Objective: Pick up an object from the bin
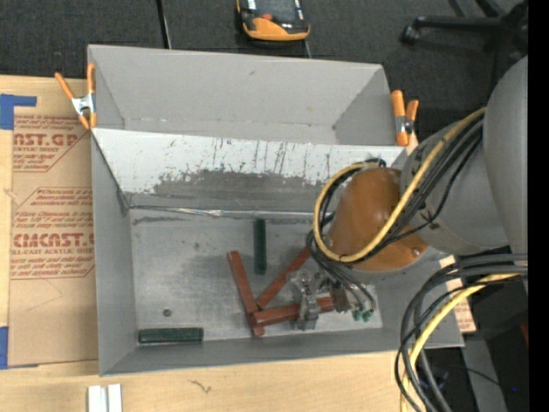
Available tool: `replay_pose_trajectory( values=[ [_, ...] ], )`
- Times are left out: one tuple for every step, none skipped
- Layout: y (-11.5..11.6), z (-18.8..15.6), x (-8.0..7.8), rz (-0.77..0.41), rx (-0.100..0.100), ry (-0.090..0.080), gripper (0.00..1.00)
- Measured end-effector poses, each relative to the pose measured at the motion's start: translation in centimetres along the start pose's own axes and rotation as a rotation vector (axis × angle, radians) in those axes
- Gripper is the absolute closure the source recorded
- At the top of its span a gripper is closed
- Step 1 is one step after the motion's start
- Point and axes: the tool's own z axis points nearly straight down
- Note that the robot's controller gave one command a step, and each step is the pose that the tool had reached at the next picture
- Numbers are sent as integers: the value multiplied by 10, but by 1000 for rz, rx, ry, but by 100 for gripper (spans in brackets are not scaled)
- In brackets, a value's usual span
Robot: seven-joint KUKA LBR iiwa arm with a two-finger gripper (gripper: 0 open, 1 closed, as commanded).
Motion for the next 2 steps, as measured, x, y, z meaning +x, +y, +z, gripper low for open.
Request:
replay_pose_trajectory(
  values=[
    [0,-6,0,1,0,-2,100],
    [0,-12,1,1,0,3,100]
  ],
)
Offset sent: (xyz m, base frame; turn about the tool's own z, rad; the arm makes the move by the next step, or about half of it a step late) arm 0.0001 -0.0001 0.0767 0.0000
